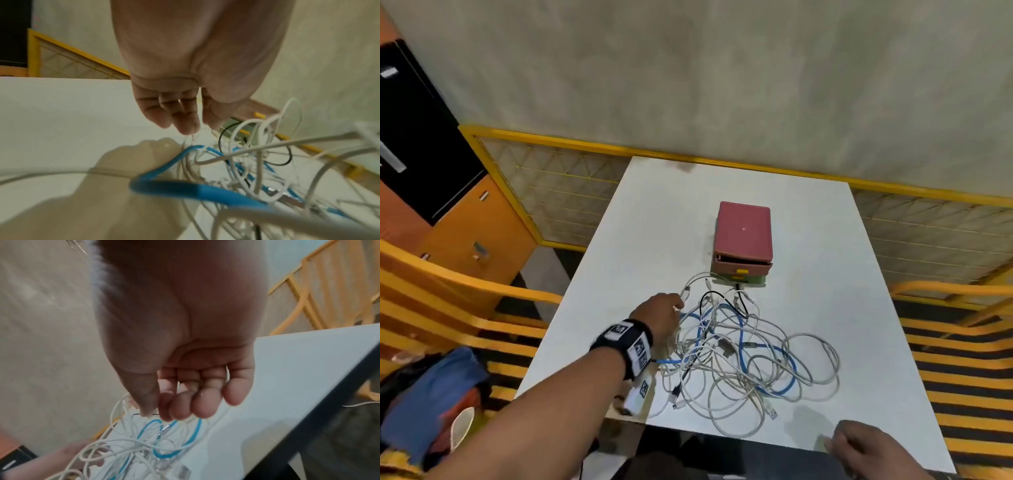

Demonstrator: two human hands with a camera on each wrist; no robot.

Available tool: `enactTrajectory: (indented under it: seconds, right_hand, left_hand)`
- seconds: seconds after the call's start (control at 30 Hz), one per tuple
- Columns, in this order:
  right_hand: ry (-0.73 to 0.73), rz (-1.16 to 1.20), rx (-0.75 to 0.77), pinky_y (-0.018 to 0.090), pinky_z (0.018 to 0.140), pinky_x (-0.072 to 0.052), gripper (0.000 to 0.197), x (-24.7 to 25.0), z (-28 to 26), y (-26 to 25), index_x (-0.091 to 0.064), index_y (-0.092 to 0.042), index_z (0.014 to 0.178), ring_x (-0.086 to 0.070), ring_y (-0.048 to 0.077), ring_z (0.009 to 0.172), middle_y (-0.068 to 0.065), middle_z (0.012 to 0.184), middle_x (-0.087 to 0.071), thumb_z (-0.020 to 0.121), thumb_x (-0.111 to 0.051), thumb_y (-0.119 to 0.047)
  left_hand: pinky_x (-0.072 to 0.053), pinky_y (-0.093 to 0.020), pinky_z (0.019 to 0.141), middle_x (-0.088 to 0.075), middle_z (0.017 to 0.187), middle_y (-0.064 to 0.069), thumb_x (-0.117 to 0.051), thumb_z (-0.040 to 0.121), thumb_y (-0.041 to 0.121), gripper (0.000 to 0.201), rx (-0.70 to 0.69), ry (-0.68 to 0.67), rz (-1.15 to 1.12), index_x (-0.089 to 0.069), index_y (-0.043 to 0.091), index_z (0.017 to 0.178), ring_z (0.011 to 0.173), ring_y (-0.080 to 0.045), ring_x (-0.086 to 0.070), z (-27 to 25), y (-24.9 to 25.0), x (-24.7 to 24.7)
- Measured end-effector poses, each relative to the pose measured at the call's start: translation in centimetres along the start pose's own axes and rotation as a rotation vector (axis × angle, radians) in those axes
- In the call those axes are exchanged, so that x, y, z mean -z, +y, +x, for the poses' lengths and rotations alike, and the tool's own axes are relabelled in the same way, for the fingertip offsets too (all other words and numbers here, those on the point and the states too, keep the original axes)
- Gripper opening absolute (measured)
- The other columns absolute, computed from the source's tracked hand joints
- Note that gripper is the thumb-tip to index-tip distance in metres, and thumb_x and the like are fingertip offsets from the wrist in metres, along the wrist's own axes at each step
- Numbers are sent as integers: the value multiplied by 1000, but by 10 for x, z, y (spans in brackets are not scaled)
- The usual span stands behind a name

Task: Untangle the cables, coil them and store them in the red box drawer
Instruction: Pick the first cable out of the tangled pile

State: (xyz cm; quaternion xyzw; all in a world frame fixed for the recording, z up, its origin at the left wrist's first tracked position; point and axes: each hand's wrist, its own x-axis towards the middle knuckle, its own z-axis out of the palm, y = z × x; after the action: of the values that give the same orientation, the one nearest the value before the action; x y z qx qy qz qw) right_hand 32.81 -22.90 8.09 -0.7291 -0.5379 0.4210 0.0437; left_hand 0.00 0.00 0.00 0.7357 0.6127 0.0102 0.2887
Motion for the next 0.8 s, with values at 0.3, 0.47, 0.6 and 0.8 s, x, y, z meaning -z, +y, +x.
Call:
enactTrajectory:
  seconds: [0.3, 0.47, 0.6, 0.8]
  right_hand:
    - [78, -69, 66, 3, 71, -37, 35, 24, -4, -46, -63, -13, 70, -58, -3, 83, -7, 74, -68, 88, -63, -43]
    - [-19, 118, 71, 15, 67, -46, 24, 31, 6, -47, -64, -22, 69, -58, -2, 63, -1, 72, -69, 89, -66, -35]
    - [9, 202, 176, 19, 64, -46, 19, 40, 15, -56, -65, -24, 70, -56, 3, 61, 2, 68, -66, 90, -67, -25]
    - [27, 266, 373, 26, 65, -44, 14, 47, 25, -90, -68, -17, 77, -56, 8, 63, 7, 69, -64, 90, -66, -19]
  left_hand:
    - [-55, -44, 88, -64, 116, -12, -58, 84, 25, 28, 34, -163, 302, -64, 15, 110, 105, -36, -64, 28, 6, -8]
    - [-45, -26, 62, -66, 79, -11, -58, 84, 21, 17, 128, -223, -24, -59, 13, 70, 77, -28, -66, 24, 4, 11]
    - [-36, -22, 50, -56, 68, -9, -60, 89, 9, 11, 142, -14, -516, -62, 11, 78, 51, -18, -47, 10, 16, 56]
    - [-46, -30, 55, -56, 81, -11, -61, 92, 11, 47, 81, 14, -955, -42, 16, 135, 65, -20, -54, -23, 74, 100]
